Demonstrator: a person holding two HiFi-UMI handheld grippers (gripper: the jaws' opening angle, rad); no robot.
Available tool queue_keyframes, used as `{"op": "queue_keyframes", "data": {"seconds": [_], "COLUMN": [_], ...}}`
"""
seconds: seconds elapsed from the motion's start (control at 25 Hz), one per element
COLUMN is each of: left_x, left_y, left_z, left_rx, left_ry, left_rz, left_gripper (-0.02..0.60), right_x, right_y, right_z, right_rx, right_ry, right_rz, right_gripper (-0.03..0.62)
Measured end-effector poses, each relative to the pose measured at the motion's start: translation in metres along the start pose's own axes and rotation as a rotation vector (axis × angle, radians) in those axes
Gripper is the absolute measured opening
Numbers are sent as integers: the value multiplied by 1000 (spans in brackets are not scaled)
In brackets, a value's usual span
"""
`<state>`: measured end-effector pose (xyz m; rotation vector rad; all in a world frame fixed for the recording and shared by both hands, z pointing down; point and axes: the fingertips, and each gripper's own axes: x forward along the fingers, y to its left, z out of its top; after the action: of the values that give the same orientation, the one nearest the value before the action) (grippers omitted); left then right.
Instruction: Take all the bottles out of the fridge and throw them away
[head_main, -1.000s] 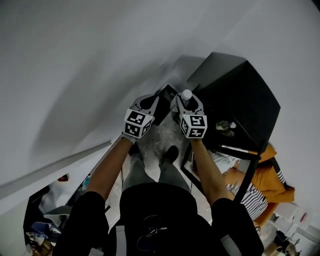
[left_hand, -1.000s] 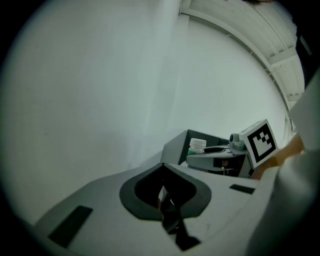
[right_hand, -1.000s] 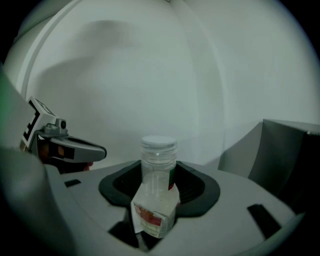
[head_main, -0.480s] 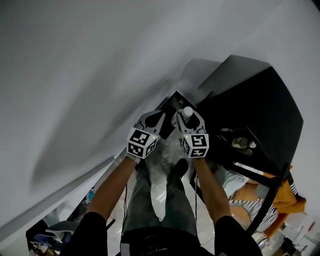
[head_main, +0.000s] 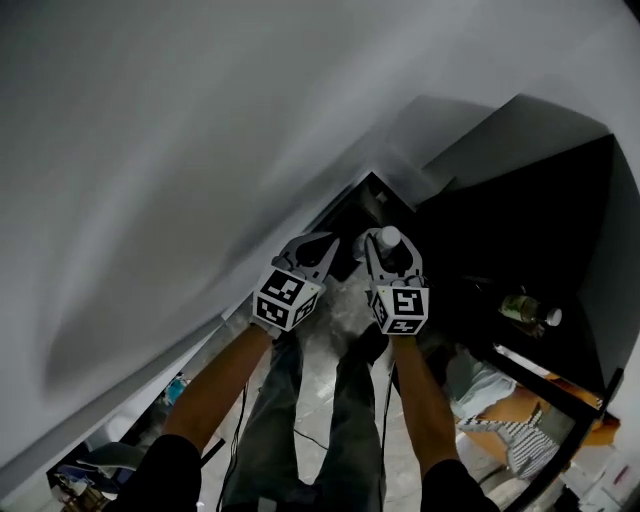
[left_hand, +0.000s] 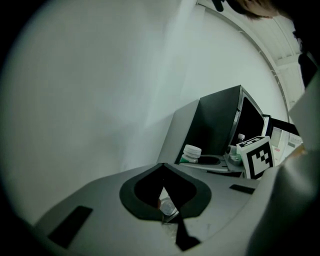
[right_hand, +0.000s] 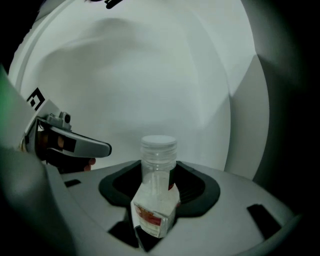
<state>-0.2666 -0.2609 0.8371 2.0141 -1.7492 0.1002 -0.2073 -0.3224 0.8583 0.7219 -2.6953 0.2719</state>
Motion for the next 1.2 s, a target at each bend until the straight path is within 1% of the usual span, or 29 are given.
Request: {"op": "queue_keyframes", "data": {"seconds": [0.16, 0.44, 0.6, 0.76, 0.92, 1.08, 1.2], "left_x": [7, 0, -1, 5, 12, 14, 12], "left_y": [7, 17, 27, 36, 43, 47, 44], "left_z": [-33, -62, -82, -95, -108, -116, -114], "left_rx": [-11, -25, -20, 14, 32, 37, 39], "left_ry": [26, 44, 45, 18, -13, -22, -17], "left_rz": [-1, 6, 14, 20, 31, 37, 31], "left_gripper": [-2, -2, -2, -2, -2, -2, -2], "right_x": [5, 24, 42, 64, 78, 83, 80], "right_y": [1, 3, 4, -2, -8, -11, -9], "right_z": [-37, -96, -132, -170, -209, -231, -231], "right_rx": [3, 24, 42, 52, 49, 51, 59], "right_ry": [25, 102, 126, 138, 161, 191, 203], "right_rz": [-3, -22, -28, -31, -39, -47, -41], "right_gripper": [207, 207, 207, 207, 207, 207, 207]}}
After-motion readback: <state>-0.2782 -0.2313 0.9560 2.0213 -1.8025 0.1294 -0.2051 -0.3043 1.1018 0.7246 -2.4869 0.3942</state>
